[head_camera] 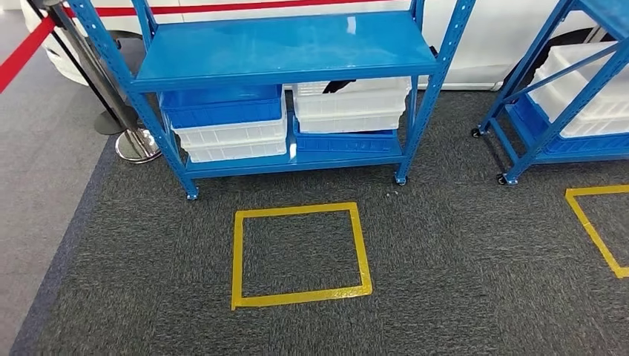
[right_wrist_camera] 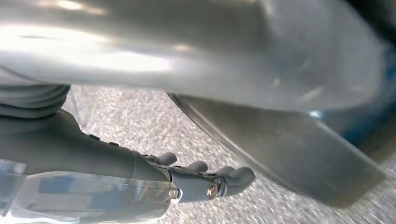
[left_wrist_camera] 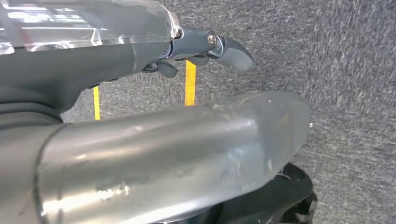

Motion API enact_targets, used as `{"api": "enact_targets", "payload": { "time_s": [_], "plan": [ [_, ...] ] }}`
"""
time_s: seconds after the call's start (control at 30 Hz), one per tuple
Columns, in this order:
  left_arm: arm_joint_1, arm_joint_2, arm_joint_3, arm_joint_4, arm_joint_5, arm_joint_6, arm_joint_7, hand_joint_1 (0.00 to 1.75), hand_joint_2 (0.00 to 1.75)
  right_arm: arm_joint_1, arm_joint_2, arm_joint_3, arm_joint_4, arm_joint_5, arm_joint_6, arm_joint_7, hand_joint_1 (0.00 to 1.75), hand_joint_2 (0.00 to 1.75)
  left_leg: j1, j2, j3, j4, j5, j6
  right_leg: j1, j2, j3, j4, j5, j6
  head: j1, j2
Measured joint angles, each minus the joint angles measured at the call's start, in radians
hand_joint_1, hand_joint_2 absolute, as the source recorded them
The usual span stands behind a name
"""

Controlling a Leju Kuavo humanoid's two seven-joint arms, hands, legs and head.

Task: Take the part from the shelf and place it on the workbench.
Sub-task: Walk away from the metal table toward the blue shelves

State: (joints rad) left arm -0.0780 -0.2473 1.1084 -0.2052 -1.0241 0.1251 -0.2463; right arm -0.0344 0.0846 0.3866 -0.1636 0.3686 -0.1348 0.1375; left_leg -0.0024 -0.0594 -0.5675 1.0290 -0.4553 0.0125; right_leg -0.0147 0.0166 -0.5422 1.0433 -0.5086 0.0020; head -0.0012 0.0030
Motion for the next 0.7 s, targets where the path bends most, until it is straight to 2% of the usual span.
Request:
{"api": "enact_targets", "payload": {
  "time_s": [0.07,0.13,0.2,0.23,0.27,0.3,0.33,0.37,0.4,0.43,0.5,0.53,0.57,0.6,0.63,0.67,0.7],
  "plan": [
    [0.000,0.000,0.001,0.000,0.003,-0.006,-0.007,0.00,0.00,0.000,0.004,0.000,0.000,-0.001,-0.002,-0.001,0.00,0.00,-0.001,0.001,-0.002,0.002,0.000,0.012,0.001,0.001,-0.002,-0.006,0.002,-0.006,-0.002,0.000],
    [0.000,0.002,0.004,0.000,0.007,-0.014,-0.014,0.00,0.00,-0.001,0.010,0.000,0.000,-0.002,-0.001,-0.001,0.00,0.00,-0.006,0.002,0.003,-0.003,0.000,0.022,-0.005,0.001,0.003,-0.016,0.003,-0.002,-0.002,0.000],
    [-0.002,0.002,0.007,0.000,0.008,-0.018,-0.022,0.00,0.00,-0.005,0.014,0.000,-0.001,-0.003,0.000,-0.001,0.00,0.00,-0.010,0.006,0.041,-0.061,0.013,0.027,-0.006,-0.006,0.028,-0.045,0.008,0.003,-0.007,0.000],
    [-0.002,0.002,0.008,0.000,0.007,-0.022,-0.026,0.00,0.00,-0.006,0.014,-0.001,-0.001,-0.004,0.001,-0.001,0.00,0.00,-0.008,0.009,0.071,-0.107,0.024,0.035,-0.004,-0.009,0.036,-0.045,0.007,0.002,-0.008,0.000],
    [-0.001,0.001,0.008,0.000,0.007,-0.026,-0.030,0.00,0.00,-0.007,0.014,-0.002,-0.001,-0.005,0.001,-0.001,0.00,0.00,-0.002,0.010,0.101,-0.148,0.037,0.042,-0.001,-0.012,0.034,-0.025,-0.003,0.002,-0.008,0.000],
    [0.000,0.000,0.009,0.000,0.007,-0.030,-0.032,0.00,0.00,-0.005,0.012,-0.003,-0.001,-0.006,0.001,-0.002,0.00,0.00,0.007,0.012,0.121,-0.173,0.045,0.044,-0.002,-0.014,0.013,0.020,-0.021,0.004,-0.004,0.000],
    [0.000,0.000,0.009,0.000,0.007,-0.032,-0.033,0.00,0.00,-0.005,0.011,-0.004,-0.001,-0.006,0.001,-0.004,0.00,0.00,0.013,0.014,0.131,-0.182,0.046,0.044,-0.006,-0.013,-0.019,0.076,-0.046,0.010,-0.002,0.000],
    [0.001,-0.001,0.010,0.000,0.006,-0.032,-0.032,0.00,0.00,-0.004,0.010,-0.005,-0.001,-0.006,0.001,-0.006,0.00,0.00,0.020,0.015,0.134,-0.180,0.041,0.035,-0.012,-0.012,-0.052,0.124,-0.064,0.020,-0.001,0.000],
    [0.003,-0.002,0.010,0.000,0.006,-0.032,-0.032,0.00,0.00,-0.004,0.009,-0.006,-0.001,-0.006,0.001,-0.008,0.00,0.00,0.029,0.016,0.136,-0.171,0.033,0.022,-0.020,-0.013,-0.074,0.151,-0.065,0.031,-0.001,0.000],
    [0.004,-0.003,0.010,0.000,0.005,-0.032,-0.032,0.00,0.00,-0.004,0.008,-0.006,-0.001,-0.006,0.001,-0.009,0.00,0.00,0.039,0.015,0.137,-0.158,0.020,0.008,-0.029,-0.014,-0.079,0.144,-0.045,0.045,-0.001,0.000],
    [0.006,-0.004,0.011,0.000,0.002,-0.031,-0.031,0.00,0.00,-0.003,0.005,-0.007,-0.001,-0.007,0.001,-0.010,0.00,0.00,0.064,0.011,0.133,-0.111,-0.017,-0.029,-0.047,-0.011,-0.050,0.066,0.015,0.079,0.000,0.000],
    [0.005,0.000,0.011,-0.001,0.001,-0.030,-0.030,0.00,0.00,-0.003,0.007,-0.008,-0.001,-0.006,0.003,-0.010,0.00,0.00,0.072,0.009,0.125,-0.079,-0.041,-0.048,-0.053,-0.004,-0.039,0.039,0.028,0.095,0.010,0.000],
    [0.004,0.002,0.012,-0.001,0.001,-0.030,-0.030,0.00,0.00,-0.002,0.009,-0.008,-0.001,-0.006,0.005,-0.010,0.00,0.00,0.076,0.007,0.114,-0.047,-0.064,-0.064,-0.057,0.004,-0.038,0.035,0.022,0.092,0.019,0.000],
    [0.003,0.004,0.012,-0.001,0.000,-0.029,-0.029,0.00,0.00,-0.002,0.011,-0.008,-0.001,-0.007,0.006,-0.011,0.00,0.00,0.076,0.006,0.106,-0.024,-0.081,-0.076,-0.057,0.011,-0.045,0.052,0.001,0.079,0.022,0.000],
    [0.002,0.005,0.013,-0.001,0.000,-0.029,-0.029,0.00,0.00,-0.002,0.014,-0.008,-0.001,-0.008,0.008,-0.011,0.00,0.00,0.075,0.005,0.101,-0.009,-0.094,-0.085,-0.059,0.012,-0.052,0.068,-0.014,0.059,0.021,0.000],
    [0.001,0.004,0.013,0.000,-0.001,-0.029,-0.029,0.00,0.00,-0.002,0.014,-0.008,-0.001,-0.008,0.008,-0.011,0.00,0.00,0.074,0.004,0.101,-0.004,-0.100,-0.091,-0.059,0.010,-0.052,0.080,-0.026,0.037,0.010,0.000],
    [0.001,0.004,0.013,0.000,-0.001,-0.029,-0.029,0.00,0.00,-0.002,0.014,-0.008,-0.001,-0.009,0.008,-0.011,0.00,0.00,0.073,0.010,0.102,0.002,-0.104,-0.094,-0.058,0.006,-0.049,0.083,-0.035,0.027,-0.002,0.000]
  ]
}}
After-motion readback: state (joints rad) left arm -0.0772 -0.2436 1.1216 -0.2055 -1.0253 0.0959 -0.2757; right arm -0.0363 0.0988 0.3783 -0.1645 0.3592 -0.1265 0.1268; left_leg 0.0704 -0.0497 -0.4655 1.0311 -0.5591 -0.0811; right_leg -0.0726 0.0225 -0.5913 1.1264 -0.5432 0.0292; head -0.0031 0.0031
